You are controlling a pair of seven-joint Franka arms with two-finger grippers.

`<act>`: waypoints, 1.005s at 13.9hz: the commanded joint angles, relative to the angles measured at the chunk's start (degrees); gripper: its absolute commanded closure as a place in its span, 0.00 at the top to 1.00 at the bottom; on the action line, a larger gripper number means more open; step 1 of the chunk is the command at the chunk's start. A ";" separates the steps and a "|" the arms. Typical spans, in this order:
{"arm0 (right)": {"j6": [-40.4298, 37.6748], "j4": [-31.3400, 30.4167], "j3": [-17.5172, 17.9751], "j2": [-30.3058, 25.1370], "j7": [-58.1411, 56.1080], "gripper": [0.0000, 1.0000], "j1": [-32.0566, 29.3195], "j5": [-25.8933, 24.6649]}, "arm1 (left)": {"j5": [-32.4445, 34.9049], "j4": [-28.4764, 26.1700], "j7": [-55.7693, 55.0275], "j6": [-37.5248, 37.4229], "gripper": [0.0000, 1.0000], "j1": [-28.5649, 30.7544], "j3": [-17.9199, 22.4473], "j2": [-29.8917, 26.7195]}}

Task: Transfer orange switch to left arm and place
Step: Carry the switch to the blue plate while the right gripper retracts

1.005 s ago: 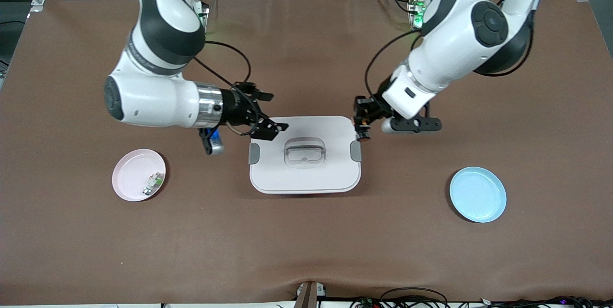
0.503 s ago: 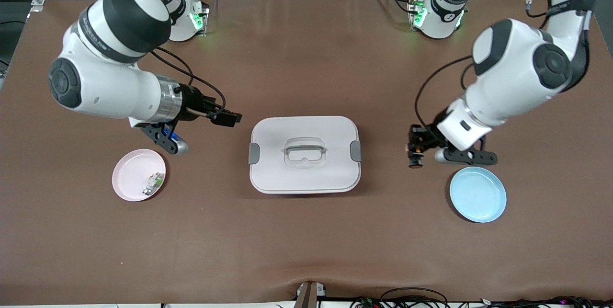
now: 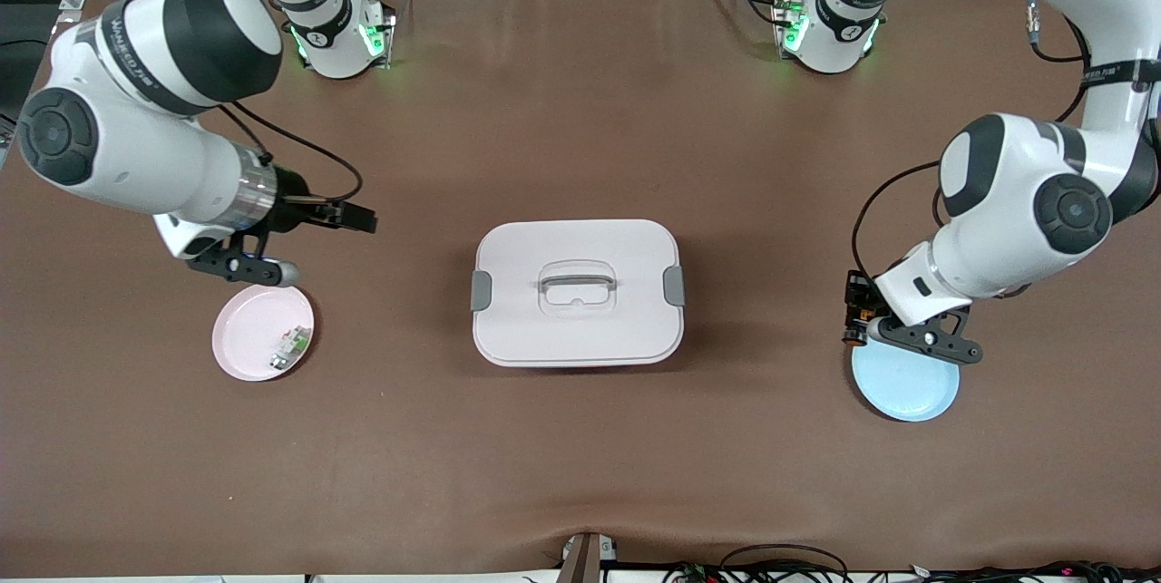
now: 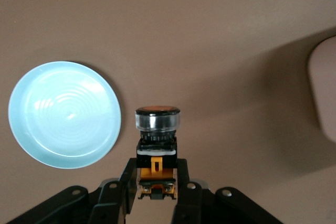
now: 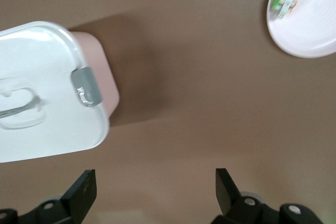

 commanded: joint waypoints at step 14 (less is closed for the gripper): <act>5.57 -9.89 0.89 -9.53 -22.95 1.00 -18.54 -8.42 | 12.86 1.75 42.04 14.88 0.00 12.02 -0.56 15.64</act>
